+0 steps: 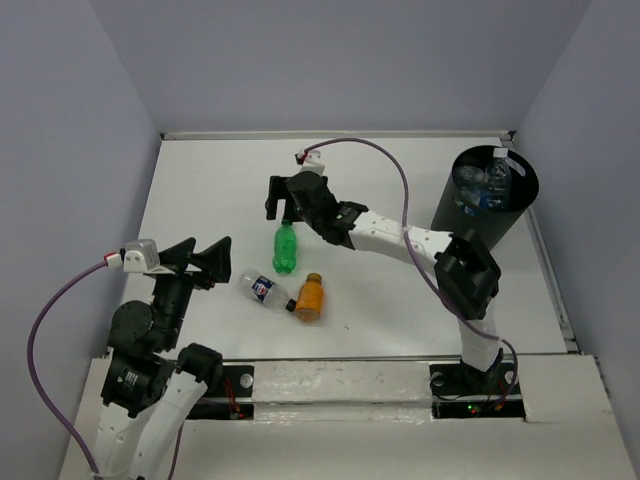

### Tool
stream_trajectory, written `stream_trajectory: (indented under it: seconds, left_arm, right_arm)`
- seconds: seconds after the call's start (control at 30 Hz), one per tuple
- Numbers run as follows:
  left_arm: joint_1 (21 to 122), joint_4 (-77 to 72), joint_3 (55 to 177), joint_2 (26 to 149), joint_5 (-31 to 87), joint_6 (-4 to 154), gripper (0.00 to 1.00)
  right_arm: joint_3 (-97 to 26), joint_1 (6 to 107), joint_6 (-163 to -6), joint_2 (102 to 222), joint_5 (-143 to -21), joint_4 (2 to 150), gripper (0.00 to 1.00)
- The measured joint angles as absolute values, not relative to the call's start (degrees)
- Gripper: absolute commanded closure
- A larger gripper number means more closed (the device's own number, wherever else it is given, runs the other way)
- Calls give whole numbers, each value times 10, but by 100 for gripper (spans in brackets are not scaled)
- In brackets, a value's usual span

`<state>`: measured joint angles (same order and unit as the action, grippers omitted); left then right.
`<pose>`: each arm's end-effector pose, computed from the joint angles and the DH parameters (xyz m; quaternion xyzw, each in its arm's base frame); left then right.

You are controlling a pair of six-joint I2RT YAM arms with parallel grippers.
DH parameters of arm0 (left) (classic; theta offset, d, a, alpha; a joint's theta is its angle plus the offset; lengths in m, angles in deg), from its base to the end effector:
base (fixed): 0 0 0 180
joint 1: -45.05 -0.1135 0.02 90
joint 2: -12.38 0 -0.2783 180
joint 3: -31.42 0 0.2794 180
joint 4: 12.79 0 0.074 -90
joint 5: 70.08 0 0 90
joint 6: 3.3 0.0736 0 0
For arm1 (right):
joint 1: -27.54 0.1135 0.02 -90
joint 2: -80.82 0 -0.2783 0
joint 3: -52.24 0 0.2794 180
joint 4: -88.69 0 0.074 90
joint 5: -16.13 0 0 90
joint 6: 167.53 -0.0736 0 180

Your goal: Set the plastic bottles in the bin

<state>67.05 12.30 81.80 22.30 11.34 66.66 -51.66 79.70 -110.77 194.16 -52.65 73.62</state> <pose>0.0968 -0.0273 0.3817 -0.0491 0.6054 -0.2421 0.7566 0.3496 0.4067 0.2640 -0.0376 0.8318 0.2467 0.4957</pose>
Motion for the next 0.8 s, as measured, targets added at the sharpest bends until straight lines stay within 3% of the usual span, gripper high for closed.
stream_trajectory:
  seconds: [0.5,0.67,0.73,0.8]
  left_arm:
    - [671,123,818,219,116,667,1]
    - [671,123,818,217,116,667,1]
    - [671,123,818,215,116,667,1]
    - [671,122,818,213,116,667,1]
  right_arm:
    - [-627,796,-1087,2116,-560,582,5]
    - [-649,796,-1084,2127,-588,565,24]
    - [-656,796,-1087,2127,-594,564,45]
    - [-658,795,-1090,2128,-598,562,56]
